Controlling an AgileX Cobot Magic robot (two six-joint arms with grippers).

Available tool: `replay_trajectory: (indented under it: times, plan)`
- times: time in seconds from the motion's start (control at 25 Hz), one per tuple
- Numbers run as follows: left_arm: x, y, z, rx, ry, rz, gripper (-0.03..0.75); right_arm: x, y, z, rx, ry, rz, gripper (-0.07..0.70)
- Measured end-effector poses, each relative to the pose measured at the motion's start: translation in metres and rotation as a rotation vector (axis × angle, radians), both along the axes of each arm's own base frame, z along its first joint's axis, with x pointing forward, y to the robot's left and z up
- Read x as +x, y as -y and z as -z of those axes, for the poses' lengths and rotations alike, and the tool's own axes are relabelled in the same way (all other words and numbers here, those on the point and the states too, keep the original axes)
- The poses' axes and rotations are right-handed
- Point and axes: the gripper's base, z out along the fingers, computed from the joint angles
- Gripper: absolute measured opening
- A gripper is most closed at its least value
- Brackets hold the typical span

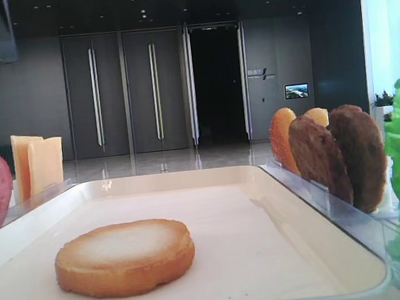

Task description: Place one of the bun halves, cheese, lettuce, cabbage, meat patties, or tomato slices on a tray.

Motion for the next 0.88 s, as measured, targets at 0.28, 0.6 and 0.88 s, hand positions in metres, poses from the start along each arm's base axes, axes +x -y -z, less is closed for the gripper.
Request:
replay_trajectory:
  times: [0.28, 0.6, 0.88]
  plan:
    - [-0.010, -0.021, -0.014, 0.178, 0.019, -0.024, 0.449, 0.000, 0.000, 0.000, 0.000, 0.000, 0.000, 0.288]
    - [-0.006, -0.059, -0.017, 0.262, -0.010, -0.148, 0.449, 0.000, 0.000, 0.000, 0.000, 0.000, 0.000, 0.288]
    - [-0.003, -0.112, -0.017, 0.334, -0.073, -0.291, 0.449, 0.000, 0.000, 0.000, 0.000, 0.000, 0.000, 0.288]
